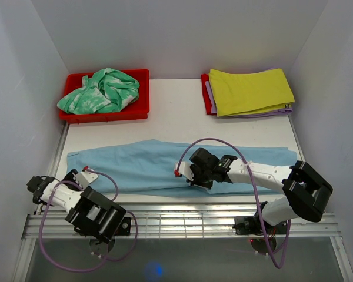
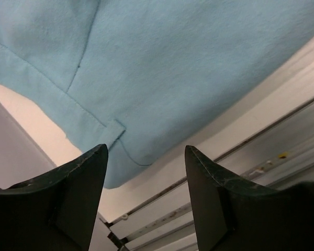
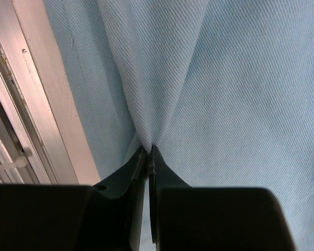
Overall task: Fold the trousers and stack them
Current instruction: Fold the trousers
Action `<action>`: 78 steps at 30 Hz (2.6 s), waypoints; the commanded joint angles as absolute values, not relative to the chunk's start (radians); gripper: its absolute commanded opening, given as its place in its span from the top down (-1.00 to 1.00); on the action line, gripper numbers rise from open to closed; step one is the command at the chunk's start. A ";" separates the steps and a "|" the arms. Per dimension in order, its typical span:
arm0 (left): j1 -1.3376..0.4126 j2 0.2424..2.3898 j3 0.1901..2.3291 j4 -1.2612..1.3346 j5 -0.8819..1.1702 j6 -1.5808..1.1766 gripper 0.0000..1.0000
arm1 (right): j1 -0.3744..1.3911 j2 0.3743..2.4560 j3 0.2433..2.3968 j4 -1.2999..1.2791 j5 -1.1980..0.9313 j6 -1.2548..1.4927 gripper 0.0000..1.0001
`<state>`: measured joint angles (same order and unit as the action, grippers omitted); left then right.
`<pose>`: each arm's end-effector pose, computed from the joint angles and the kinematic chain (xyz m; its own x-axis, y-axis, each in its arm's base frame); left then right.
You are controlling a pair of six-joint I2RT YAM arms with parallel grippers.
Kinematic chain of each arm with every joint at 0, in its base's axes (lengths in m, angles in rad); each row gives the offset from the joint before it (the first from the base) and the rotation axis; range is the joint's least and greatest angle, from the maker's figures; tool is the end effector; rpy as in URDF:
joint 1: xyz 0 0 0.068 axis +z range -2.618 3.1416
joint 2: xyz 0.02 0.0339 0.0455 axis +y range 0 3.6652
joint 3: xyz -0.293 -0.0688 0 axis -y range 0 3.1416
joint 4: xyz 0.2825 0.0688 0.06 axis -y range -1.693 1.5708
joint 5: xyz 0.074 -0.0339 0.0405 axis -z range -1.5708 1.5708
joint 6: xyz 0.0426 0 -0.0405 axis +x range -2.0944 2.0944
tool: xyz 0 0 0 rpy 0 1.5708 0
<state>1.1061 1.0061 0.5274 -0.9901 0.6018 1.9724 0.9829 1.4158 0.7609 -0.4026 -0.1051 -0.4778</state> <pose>0.0900 0.1257 0.1756 -0.4802 0.7351 -0.4786 0.6883 0.6540 0.3139 0.1585 0.2459 0.1771 -0.0354 -0.8776 -0.4781 -0.9824 0.1184 -0.1446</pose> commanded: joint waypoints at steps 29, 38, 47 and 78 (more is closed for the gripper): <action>1.109 1.005 0.450 -0.858 0.506 2.563 0.11 | 0.953 1.382 0.729 -0.469 -0.118 -0.466 0.84; 1.109 1.114 0.726 -0.926 0.592 2.387 0.89 | 0.936 1.351 0.747 -0.489 -0.104 -0.480 0.85; 1.052 1.192 1.023 -1.099 0.807 2.332 1.00 | 0.859 1.316 0.845 -0.511 -0.092 -0.511 0.85; 0.643 1.458 0.733 -0.193 0.404 1.594 1.00 | 0.790 1.502 0.828 -0.397 -0.226 -0.485 0.85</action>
